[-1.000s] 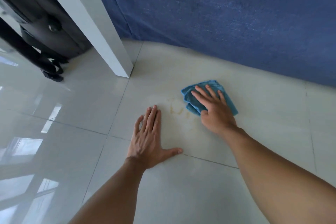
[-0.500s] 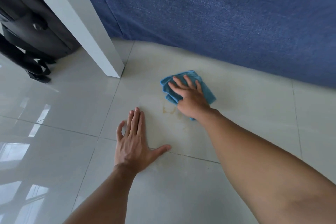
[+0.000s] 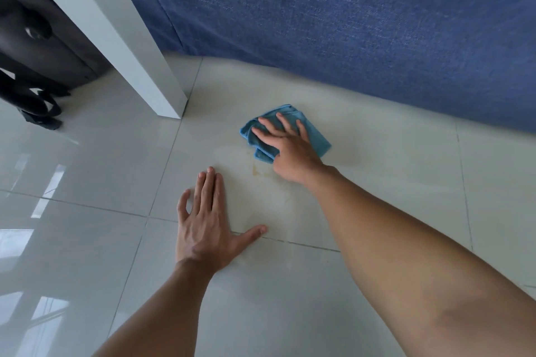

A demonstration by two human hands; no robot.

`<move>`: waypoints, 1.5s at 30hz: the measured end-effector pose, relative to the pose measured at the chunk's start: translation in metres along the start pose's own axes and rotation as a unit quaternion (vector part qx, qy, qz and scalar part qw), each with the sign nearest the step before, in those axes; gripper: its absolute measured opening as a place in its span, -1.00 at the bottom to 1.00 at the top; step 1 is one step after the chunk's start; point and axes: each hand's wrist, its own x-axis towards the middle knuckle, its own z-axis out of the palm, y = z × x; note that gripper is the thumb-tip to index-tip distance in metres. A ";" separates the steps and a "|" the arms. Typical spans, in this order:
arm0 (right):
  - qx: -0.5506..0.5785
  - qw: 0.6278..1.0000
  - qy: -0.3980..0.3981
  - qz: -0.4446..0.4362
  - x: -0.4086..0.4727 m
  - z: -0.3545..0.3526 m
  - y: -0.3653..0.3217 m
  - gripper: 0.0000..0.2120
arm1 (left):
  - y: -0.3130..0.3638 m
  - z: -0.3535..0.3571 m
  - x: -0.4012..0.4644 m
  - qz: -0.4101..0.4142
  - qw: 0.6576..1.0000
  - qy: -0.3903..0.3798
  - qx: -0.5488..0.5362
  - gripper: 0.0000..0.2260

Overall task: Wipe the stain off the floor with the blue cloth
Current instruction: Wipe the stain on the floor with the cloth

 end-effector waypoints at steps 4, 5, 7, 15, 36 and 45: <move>-0.008 0.997 -0.047 -0.054 0.005 0.001 -0.013 -0.16 | 0.002 -0.001 0.000 0.000 1.000 -0.005 0.002 0.17; -0.007 0.997 -0.051 -0.061 0.006 0.001 -0.015 -0.15 | 0.002 -0.001 0.000 0.000 1.000 -0.004 0.002 0.16; -0.006 0.996 -0.056 -0.076 0.006 0.001 -0.016 -0.14 | 0.002 -0.003 0.001 0.001 1.000 -0.005 0.003 0.16; 0.028 0.992 -0.062 -0.106 0.002 -0.004 -0.007 -0.18 | 0.001 -0.003 0.000 -0.001 1.000 0.003 0.004 0.16; 0.108 0.993 -0.009 0.056 -0.048 -0.023 0.050 -0.25 | 0.005 -0.004 -0.002 -0.007 1.000 0.012 0.011 0.15; 0.094 0.991 -0.088 0.032 -0.027 -0.028 0.019 -0.22 | 0.005 -0.004 -0.003 -0.007 1.000 0.010 0.010 0.15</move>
